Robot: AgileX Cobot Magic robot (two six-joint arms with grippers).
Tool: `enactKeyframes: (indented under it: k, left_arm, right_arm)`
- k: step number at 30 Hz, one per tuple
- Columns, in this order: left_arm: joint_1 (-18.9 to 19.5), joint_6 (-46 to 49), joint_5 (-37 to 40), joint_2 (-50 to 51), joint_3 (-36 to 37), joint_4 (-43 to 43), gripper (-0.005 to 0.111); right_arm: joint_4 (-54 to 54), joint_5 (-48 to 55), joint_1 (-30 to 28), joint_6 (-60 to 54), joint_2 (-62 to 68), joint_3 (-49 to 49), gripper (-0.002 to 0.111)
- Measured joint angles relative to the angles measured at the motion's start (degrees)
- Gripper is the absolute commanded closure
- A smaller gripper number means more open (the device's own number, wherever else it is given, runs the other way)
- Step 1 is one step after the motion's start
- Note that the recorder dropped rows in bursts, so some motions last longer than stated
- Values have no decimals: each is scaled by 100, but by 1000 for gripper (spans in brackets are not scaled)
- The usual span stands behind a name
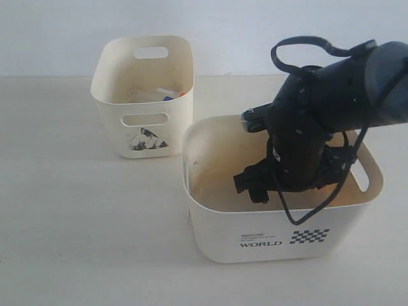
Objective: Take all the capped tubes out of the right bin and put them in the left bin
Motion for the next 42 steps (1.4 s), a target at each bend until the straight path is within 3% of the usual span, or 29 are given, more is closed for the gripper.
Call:
enactKeyframes:
  k: [9, 12, 13, 16, 17, 22, 42]
  left_arm:
    - [0, 0, 0, 0, 0, 0, 102]
    - [0, 0, 0, 0, 0, 0, 102]
    - [0, 0, 0, 0, 0, 0, 102]
    - [0, 0, 0, 0, 0, 0, 102]
    - [0, 0, 0, 0, 0, 0, 102]
    - [0, 0, 0, 0, 0, 0, 102]
    - [0, 0, 0, 0, 0, 0, 102]
  right_arm:
    - [-52, -183, 0, 33, 369, 0, 29]
    - [-52, -218, 0, 36, 411, 0, 48]
    - [-52, -243, 0, 36, 438, 0, 70]
    - [-52, -268, 0, 36, 496, 0, 104]
    - [-52, -268, 0, 36, 512, 0, 108]
    - [-52, -103, 0, 36, 397, 13, 108]
    - [-193, -155, 0, 26, -2101, 34, 107]
